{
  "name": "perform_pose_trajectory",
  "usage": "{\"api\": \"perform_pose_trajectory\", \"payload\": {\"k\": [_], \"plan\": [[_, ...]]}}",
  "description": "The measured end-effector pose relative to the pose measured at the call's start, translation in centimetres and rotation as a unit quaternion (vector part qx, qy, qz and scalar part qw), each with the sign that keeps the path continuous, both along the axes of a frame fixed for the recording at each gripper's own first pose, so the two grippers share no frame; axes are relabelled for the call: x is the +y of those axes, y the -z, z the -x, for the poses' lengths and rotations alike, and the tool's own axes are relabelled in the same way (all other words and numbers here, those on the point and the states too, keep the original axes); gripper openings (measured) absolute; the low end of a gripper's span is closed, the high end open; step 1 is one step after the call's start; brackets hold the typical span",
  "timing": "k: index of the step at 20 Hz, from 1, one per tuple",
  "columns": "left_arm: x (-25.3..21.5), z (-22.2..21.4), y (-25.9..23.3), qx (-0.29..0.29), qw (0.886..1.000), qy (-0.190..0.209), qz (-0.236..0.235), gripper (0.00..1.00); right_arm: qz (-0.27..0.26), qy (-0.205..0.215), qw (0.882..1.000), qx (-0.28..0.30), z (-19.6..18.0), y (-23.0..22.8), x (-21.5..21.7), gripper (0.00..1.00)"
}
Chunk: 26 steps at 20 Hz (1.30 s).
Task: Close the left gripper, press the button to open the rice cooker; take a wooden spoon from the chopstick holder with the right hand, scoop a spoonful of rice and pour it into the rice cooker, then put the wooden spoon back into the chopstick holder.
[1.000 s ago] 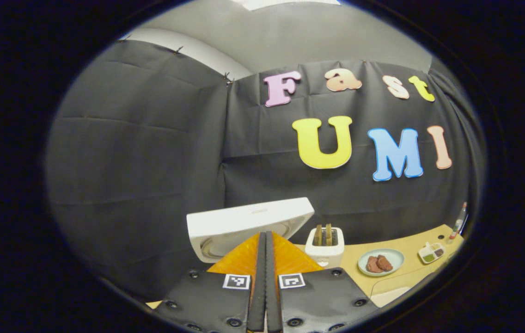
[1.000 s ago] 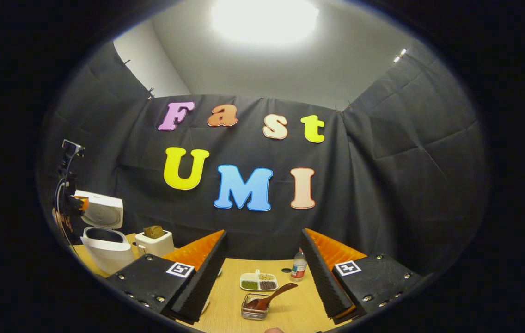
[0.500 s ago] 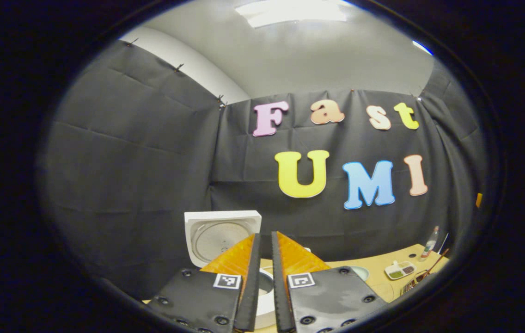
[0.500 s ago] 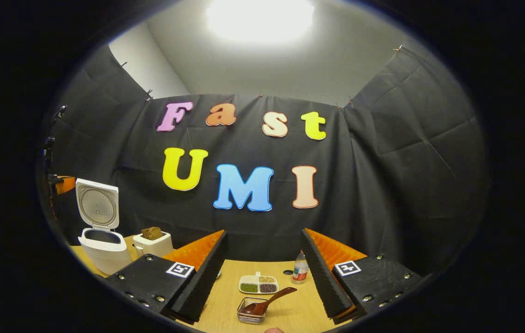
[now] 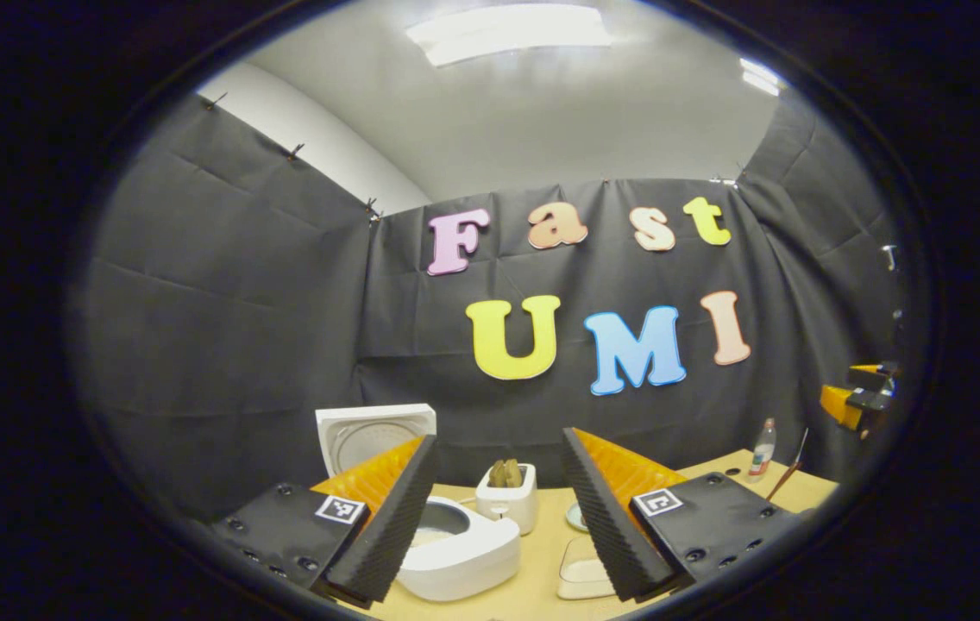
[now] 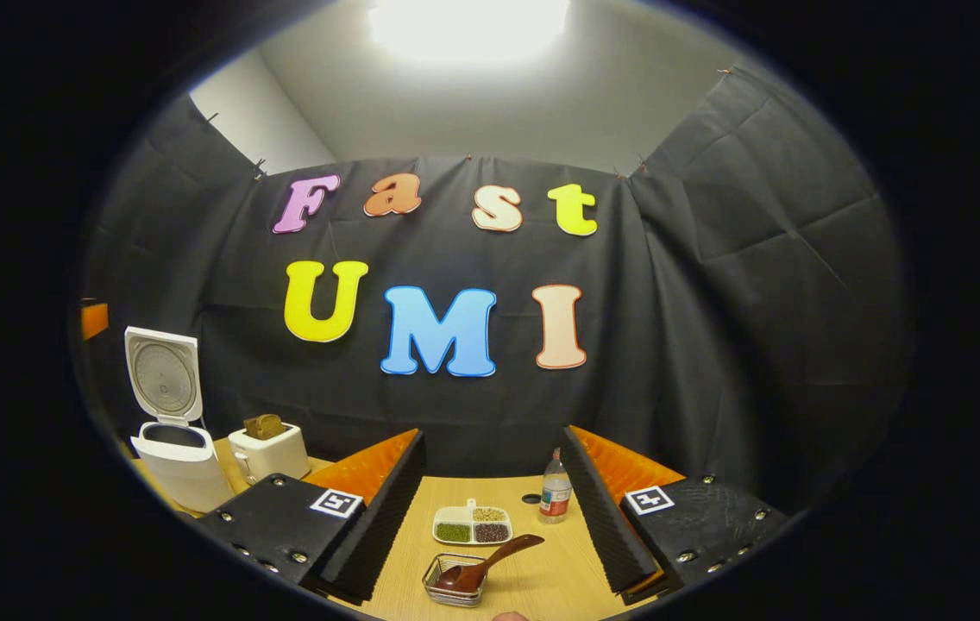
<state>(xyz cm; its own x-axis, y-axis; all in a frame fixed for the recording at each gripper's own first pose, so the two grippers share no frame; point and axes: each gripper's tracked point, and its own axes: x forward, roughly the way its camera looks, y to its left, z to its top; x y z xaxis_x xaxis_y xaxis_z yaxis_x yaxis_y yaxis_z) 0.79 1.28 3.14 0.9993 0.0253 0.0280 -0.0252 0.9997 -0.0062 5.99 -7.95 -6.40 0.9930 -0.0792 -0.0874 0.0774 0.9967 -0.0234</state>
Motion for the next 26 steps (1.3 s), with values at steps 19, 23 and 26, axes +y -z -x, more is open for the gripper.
{"api": "perform_pose_trajectory", "payload": {"k": [19,23,26], "plan": [[0.5,5.2,-0.4,0.037,0.998,-0.049,0.004,0.98,-0.062,0.039,0.984,0.160,-4.7,17.6,-4.0,0.95],[0.4,5.4,-0.6,0.035,0.998,-0.061,0.005,0.97,-0.094,0.037,0.975,0.196,-4.4,20.7,-3.8,0.95],[0.3,5.8,-0.6,0.037,0.997,-0.069,0.001,0.98,-0.128,0.026,0.967,0.217,-4.2,22.2,-3.2,0.95]]}}
